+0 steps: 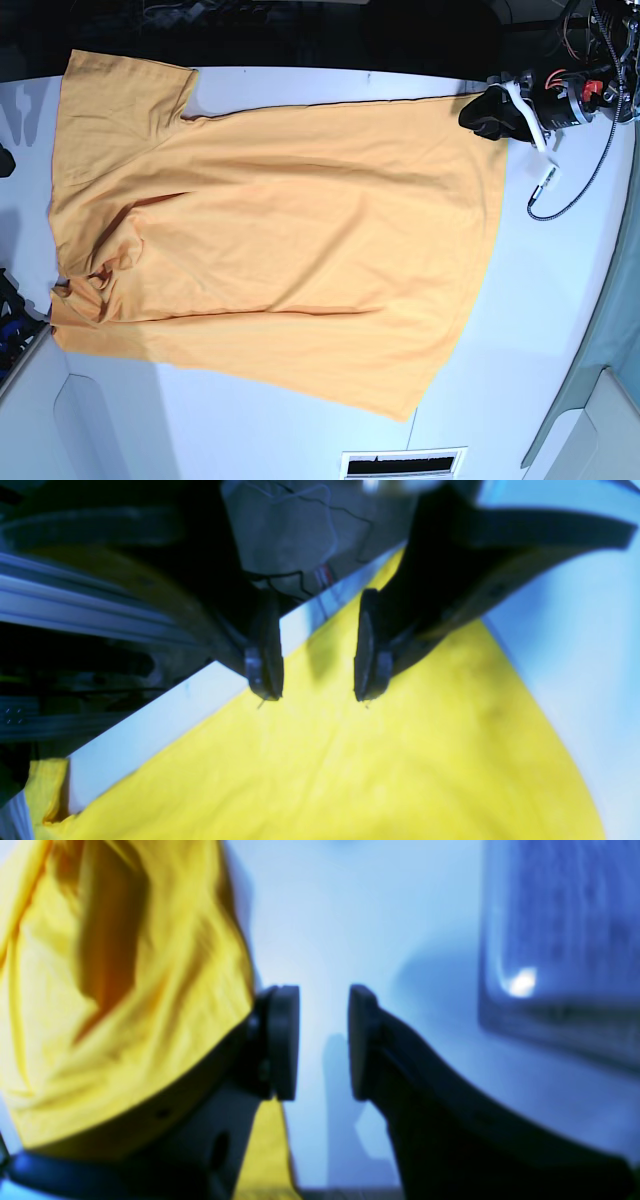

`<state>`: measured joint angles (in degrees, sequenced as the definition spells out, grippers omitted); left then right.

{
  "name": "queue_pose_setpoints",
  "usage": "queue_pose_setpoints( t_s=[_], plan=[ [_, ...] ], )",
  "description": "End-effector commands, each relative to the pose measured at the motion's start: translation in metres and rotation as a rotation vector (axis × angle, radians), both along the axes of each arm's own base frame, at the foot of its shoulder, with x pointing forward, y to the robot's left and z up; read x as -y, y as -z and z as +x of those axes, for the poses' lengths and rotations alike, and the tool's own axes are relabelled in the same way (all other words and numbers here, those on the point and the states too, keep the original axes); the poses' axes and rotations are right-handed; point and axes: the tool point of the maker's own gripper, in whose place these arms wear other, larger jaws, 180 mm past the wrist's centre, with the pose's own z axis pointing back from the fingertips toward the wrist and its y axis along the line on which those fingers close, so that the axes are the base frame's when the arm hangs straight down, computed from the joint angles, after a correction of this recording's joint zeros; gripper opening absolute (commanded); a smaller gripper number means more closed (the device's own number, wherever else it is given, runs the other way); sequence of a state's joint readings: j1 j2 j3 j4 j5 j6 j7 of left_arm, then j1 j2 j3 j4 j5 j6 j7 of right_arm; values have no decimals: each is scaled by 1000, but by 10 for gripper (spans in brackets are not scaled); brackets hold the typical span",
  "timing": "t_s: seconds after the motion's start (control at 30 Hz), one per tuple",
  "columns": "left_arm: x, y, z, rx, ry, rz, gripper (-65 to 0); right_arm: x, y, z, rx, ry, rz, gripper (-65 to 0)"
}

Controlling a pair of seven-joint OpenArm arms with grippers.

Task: Layout the t-shirt on the table in an organized manner, then fold the t-shirt properly
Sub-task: 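Pull the shirt corners apart with both grippers to flatten it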

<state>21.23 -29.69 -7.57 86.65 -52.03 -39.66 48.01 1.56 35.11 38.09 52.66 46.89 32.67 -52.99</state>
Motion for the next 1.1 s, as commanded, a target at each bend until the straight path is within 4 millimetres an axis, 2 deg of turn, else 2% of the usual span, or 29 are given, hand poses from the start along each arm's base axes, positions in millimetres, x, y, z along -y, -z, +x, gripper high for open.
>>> queue_pose_setpoints(
  t_s=[0.0, 0.1, 0.33, 0.4, 0.47, 0.6, 0.83, 1.07],
  plan=[
    [-2, -10, 7, 35, 7, -2, -379, 11, -14, 4, 35, -5, -24, -464],
    [-6, -13, 11, 48, -2, 5, -379, 6, -3, -16, 2, -9, -7, -423],
    [-38, -14, 16, 66, -51, 95, -378, 3, 12, -48, -64, -17, 3, -422],
    [-47, -13, 17, 63, -74, 108, -358, 1, 16, -56, -82, -27, 5, -422],
    [-54, -10, 15, 51, -97, 112, -322, -2, 20, -63, -93, -25, 16, -422],
    [-64, 6, 2, -11, -132, 114, -317, -19, 31, -76, -122, -25, 68, -422],
    [-69, 18, -11, -70, -149, 116, -317, -56, 43, -81, -106, -28, 186, -423],
    [-57, 23, -17, -101, -121, 97, -318, -93, 46, -74, -71, -49, 269, -423]
  ],
)
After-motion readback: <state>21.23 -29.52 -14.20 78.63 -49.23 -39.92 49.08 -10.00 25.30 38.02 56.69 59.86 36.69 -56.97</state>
